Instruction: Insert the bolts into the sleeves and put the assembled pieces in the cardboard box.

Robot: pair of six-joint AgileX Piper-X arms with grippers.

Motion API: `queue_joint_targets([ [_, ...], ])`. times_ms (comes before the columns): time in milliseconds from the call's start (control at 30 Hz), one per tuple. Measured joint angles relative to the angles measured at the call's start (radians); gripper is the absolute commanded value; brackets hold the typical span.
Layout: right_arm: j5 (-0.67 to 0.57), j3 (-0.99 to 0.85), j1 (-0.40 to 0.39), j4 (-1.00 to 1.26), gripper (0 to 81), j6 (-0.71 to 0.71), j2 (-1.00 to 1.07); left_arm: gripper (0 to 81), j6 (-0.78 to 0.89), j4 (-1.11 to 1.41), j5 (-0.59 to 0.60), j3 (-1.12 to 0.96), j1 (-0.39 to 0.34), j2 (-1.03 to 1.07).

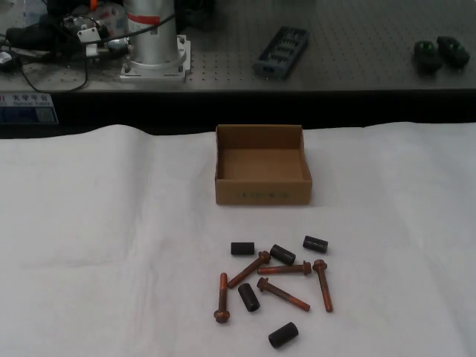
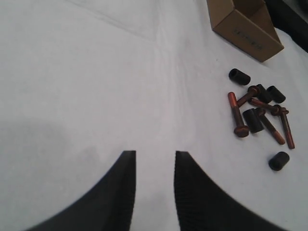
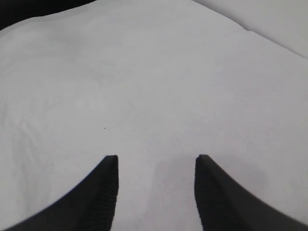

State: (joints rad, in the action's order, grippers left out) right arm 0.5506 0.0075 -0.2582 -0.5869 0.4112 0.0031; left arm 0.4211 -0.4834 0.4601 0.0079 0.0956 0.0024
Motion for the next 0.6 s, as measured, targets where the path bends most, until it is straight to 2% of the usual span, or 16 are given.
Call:
queue_joint_targets([
  [167,-0.006,0.0,0.0,0.0,37.4,0.0,0.0,21.1,0.01,0.0,0.0,0.0,0.0,0.0],
  [267,-0.065,0.0,0.0,0.001,37.4,0.007,0.0,23.5,0.034,0.0,0.0,0.0,0.0,0.0],
  [333,-0.075,0.0,0.0,0.001,37.4,0.009,0.0,27.4,0.051,0.0,0.0,0.0,0.0,0.0],
  [467,-0.153,0.0,0.0,0.03,37.4,0.044,0.0,40.6,0.058,0.0,0.0,0.0,0.0,0.0],
  [600,-0.293,0.0,0.0,0.119,37.2,0.121,0.0,44.0,0.128,0.047,0.009,0.003,0.0,0.0],
])
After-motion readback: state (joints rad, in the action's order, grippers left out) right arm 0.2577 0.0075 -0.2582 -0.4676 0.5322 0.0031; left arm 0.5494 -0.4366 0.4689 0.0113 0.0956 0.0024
